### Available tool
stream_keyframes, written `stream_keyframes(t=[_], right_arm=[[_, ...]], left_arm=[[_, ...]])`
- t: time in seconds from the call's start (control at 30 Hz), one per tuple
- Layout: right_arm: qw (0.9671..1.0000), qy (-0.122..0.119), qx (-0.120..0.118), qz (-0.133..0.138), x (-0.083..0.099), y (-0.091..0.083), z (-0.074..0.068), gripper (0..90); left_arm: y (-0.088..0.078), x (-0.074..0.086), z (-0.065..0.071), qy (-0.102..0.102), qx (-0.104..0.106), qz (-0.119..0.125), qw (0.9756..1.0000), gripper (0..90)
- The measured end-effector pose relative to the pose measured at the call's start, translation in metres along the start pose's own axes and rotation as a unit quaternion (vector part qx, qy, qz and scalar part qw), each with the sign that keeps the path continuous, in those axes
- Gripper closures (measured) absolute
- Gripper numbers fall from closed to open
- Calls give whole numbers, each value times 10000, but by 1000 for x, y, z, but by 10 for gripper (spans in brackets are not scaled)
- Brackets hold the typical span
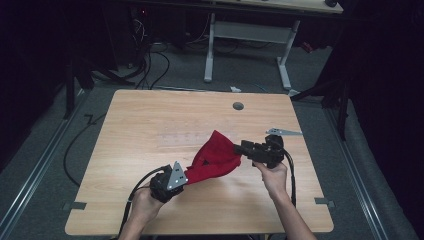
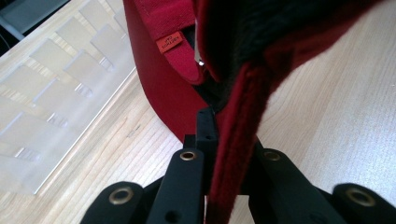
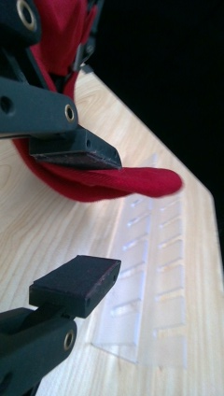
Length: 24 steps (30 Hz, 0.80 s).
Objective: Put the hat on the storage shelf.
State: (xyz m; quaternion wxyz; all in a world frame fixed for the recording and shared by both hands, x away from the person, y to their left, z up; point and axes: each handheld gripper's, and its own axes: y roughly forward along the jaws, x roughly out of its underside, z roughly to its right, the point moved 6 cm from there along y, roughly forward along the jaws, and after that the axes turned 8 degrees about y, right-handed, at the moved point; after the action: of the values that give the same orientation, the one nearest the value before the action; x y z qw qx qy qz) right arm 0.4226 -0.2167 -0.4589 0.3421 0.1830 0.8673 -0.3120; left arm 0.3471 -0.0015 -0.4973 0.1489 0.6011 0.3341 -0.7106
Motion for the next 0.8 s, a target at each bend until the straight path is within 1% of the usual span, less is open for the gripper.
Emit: stream_keyframes(t=[0.07, 0.13, 0.17, 0.2, 0.23, 0.27, 0.3, 0.33, 0.37, 0.4, 0.43, 0.47, 0.5, 0.53, 0.57, 0.6, 0.63, 0.67, 0.7, 0.73, 0.77, 0.8], right_arm=[[9998, 102, -53, 138, -4, -7, 3, 453], [9998, 101, 31, 188, -5, -11, 7, 451], [9998, 82, 74, 174, -4, -12, 10, 449], [9998, 58, 136, 144, -3, -13, 13, 445], [9997, 29, 202, 122, -1, -13, 15, 442], [9997, 29, 202, 122, -1, -13, 15, 442], [9995, -21, 289, 117, 4, -13, 20, 435], [9993, -37, 359, 91, 7, -13, 22, 432], [9990, -79, 435, 47, 11, -11, 25, 426], [9990, -79, 435, 47, 11, -11, 25, 426], [9986, -93, 519, -31, 15, -10, 28, 419], [9983, -120, 572, -46, 19, -7, 31, 417], [9970, -136, 746, -139, 28, -3, 38, 409], [9963, -155, 821, -187, 32, -1, 41, 407], [9955, -203, 900, -226, 36, 1, 45, 405], [9941, -228, 1021, -286, 40, 3, 48, 404], [9941, -228, 1021, -286, 40, 3, 48, 404], [9910, -308, 1249, -376, 46, 7, 55, 402], [9910, -308, 1249, -376, 46, 7, 55, 402], [9878, -367, 1444, -449, 52, 10, 63, 400], [9878, -367, 1444, -449, 52, 10, 63, 400], [9862, -375, 1537, -484, 55, 12, 66, 399]], left_arm=[[-2, 0, -2, -40, -52, 17, 10000, 855], [-4, -3, -7, -133, -117, 78, 9998, 856], [-4, -3, -7, -133, -117, 78, 9998, 856], [-7, -7, -11, -244, -163, 164, 9994, 856], [-8, -9, -13, -294, -177, 224, 9992, 856], [-8, -9, -13, -294, -177, 224, 9992, 855], [-11, -14, -15, -380, -163, 315, 9986, 855], [-11, -14, -15, -380, -163, 315, 9986, 855], [-13, -18, -19, -494, -180, 379, 9979, 855], [-13, -18, -19, -494, -180, 379, 9979, 855], [-13, -20, -21, -576, -205, 427, 9972, 855], [-14, -21, -24, -671, -230, 463, 9964, 854], [-15, -24, -29, -840, -257, 524, 9948, 854], [-16, -25, -31, -910, -259, 541, 9940, 854], [-17, -25, -33, -943, -263, 563, 9936, 854], [-18, -26, -34, -1024, -275, 611, 9925, 854], [-18, -26, -34, -1024, -275, 611, 9925, 853], [-19, -27, -36, -1045, -289, 614, 9922, 853], [-20, -27, -38, -1097, -310, 641, 9914, 853], [-22, -28, -43, -1178, -358, 680, 9901, 853], [-22, -28, -43, -1178, -358, 680, 9901, 854], [-22, -29, -45, -1262, -370, 712, 9888, 854]])
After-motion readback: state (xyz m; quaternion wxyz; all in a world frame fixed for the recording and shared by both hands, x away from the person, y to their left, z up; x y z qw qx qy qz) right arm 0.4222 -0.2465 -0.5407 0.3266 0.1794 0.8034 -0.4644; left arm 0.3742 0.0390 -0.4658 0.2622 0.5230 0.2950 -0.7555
